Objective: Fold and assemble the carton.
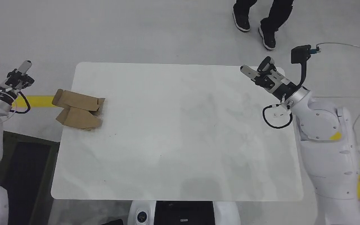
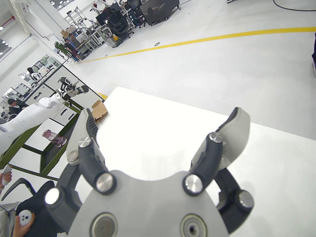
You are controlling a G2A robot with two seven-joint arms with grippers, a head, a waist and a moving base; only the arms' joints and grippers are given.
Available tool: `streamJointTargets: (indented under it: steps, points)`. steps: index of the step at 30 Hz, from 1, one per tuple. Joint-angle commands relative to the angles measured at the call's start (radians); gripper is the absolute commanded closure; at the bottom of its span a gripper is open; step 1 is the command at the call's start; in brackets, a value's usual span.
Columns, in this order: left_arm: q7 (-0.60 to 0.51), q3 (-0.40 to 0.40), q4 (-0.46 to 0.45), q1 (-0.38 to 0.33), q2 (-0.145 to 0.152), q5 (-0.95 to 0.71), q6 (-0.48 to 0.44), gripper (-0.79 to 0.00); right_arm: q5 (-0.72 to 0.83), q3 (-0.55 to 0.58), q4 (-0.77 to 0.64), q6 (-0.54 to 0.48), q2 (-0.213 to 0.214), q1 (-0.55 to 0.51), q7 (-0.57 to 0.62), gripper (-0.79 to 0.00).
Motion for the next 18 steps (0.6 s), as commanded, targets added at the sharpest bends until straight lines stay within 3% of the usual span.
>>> streamJointTargets:
  steps: [1, 8, 18]
  points:
    - [0.003, -0.006, 0.021, 0.01, 0.003, 0.0, 0.024, -0.785, 0.0, 0.0, 0.0, 0.0, 0.0, 0.0, 0.0, -0.785]
    - [-0.023, 0.009, 0.044, 0.039, 0.0, 0.04, 0.107, -0.785, 0.0, 0.0, 0.0, 0.0, 0.0, 0.0, 0.0, -0.785]
    - [-0.201, 0.023, 0.062, 0.052, -0.023, -0.026, 0.187, -0.785, 0.0, 0.0, 0.0, 0.0, 0.0, 0.0, 0.0, -0.785]
